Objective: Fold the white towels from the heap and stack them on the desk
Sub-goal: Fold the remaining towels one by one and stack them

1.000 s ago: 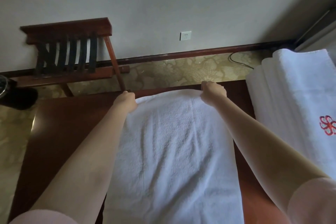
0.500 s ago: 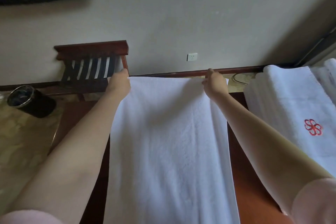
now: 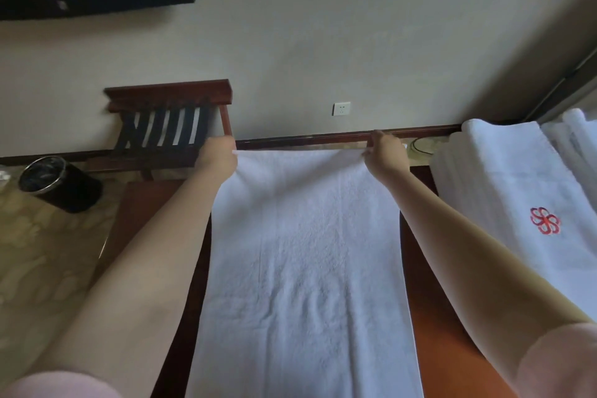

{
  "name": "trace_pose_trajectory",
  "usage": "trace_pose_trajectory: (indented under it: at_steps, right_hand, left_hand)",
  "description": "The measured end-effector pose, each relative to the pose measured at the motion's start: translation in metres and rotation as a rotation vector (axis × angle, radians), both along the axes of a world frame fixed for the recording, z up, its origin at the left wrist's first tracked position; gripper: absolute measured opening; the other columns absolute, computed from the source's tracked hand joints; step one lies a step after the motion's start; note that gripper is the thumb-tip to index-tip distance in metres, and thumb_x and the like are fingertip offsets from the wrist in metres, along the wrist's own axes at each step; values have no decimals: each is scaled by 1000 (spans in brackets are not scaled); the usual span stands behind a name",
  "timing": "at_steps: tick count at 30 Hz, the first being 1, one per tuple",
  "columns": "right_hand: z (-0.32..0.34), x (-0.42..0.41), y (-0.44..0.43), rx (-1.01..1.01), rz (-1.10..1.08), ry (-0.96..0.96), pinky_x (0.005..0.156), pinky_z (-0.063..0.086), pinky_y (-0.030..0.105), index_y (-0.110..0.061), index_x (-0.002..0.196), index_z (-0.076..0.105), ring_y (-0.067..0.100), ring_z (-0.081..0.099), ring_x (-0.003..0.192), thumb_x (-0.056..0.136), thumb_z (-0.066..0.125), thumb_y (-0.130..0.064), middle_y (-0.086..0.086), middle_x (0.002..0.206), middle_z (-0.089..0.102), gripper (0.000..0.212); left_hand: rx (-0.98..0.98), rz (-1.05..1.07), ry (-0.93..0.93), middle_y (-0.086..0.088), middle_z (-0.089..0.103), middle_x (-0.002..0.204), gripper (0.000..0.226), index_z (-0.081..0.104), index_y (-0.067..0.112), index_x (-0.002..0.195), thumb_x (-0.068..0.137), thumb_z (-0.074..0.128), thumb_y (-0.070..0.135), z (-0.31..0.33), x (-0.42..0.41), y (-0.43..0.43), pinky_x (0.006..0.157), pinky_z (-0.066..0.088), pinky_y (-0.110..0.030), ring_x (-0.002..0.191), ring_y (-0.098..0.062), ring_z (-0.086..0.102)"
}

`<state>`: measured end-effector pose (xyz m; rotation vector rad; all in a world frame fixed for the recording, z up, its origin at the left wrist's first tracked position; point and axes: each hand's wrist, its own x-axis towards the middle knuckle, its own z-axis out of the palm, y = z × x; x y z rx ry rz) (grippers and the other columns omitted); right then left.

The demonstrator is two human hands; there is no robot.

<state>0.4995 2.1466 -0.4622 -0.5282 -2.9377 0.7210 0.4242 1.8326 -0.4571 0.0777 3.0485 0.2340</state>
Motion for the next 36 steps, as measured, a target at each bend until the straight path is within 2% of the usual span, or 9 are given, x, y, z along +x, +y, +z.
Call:
trace_pose_trajectory:
  at_steps: [6, 12, 17, 20, 23, 25, 30, 34, 36]
  right_hand:
    - [-23, 66, -12, -34, -29, -6, 56, 37, 28, -6, 93, 56, 26, 51, 74, 86, 51, -3, 9, 97, 57, 9]
    - [-51, 143, -30, 66, -23, 20, 50, 37, 26, -8, 89, 59, 23, 55, 72, 88, 62, -13, 3, 99, 54, 5]
    - [-72, 197, -45, 149, 20, 46, 48, 32, 26, -5, 82, 61, 29, 55, 78, 83, 64, -5, 9, 87, 57, 3]
    - [-84, 217, -48, 200, 54, -92, 52, 34, 28, -7, 88, 60, 28, 55, 83, 89, 54, -7, 6, 91, 56, 6]
    - [-98, 230, -49, 219, 119, -371, 67, 44, 30, -12, 113, 59, 24, 53, 100, 95, 46, -13, 4, 114, 52, 22]
    - [-104, 236, -50, 193, 144, -475, 75, 47, 31, -14, 124, 57, 23, 51, 107, 94, 44, -9, 4, 123, 47, 32]
    - [-106, 242, -51, 243, 149, -416, 78, 41, 29, -13, 115, 60, 23, 51, 99, 86, 41, -2, 4, 115, 53, 36]
    - [-106, 237, -44, 188, 46, -379, 66, 36, 28, -8, 105, 60, 21, 48, 77, 83, 43, -2, 6, 99, 58, 28]
    - [-105, 228, -40, 172, 69, -343, 63, 38, 29, -9, 110, 61, 22, 55, 83, 85, 43, -7, 5, 99, 59, 31]
  left_hand:
    - [-33, -20, -68, -12, 60, 99, 18, 64, 8, 94, 92, 47, 4, -13, 52, -5, 77, 55, -39, 88, -31, 59]
    - [-118, -199, 16, -6, 57, 103, 13, 64, 12, 95, 93, 51, 12, -30, 116, -25, 81, 48, -36, 103, -26, 52]
    - [-123, -222, 92, -11, 56, 95, 4, 68, 7, 77, 77, 66, 4, -69, 173, -39, 76, 40, -39, 98, -32, 51]
    - [-233, -179, -4, -2, 52, 101, 15, 67, 17, 84, 82, 57, 6, -95, 200, -42, 81, 33, -34, 106, -25, 45]
    - [-360, -199, -116, 5, 49, 102, 26, 67, 24, 90, 82, 51, 4, -110, 212, -43, 81, 28, -29, 109, -19, 41]
    - [-430, -211, -173, 7, 51, 103, 29, 66, 26, 94, 84, 49, 5, -116, 217, -40, 83, 29, -29, 110, -17, 41]
    - [-416, -157, -232, 5, 53, 105, 27, 64, 27, 96, 86, 48, 8, -122, 222, -40, 85, 34, -31, 107, -17, 47]
    - [-404, -164, -267, 4, 52, 106, 23, 63, 25, 95, 85, 48, 11, -119, 215, -35, 83, 35, -31, 105, -17, 47]
    - [-362, -181, -226, 2, 51, 108, 18, 63, 22, 95, 86, 49, 15, -118, 208, -31, 84, 35, -31, 106, -19, 46]
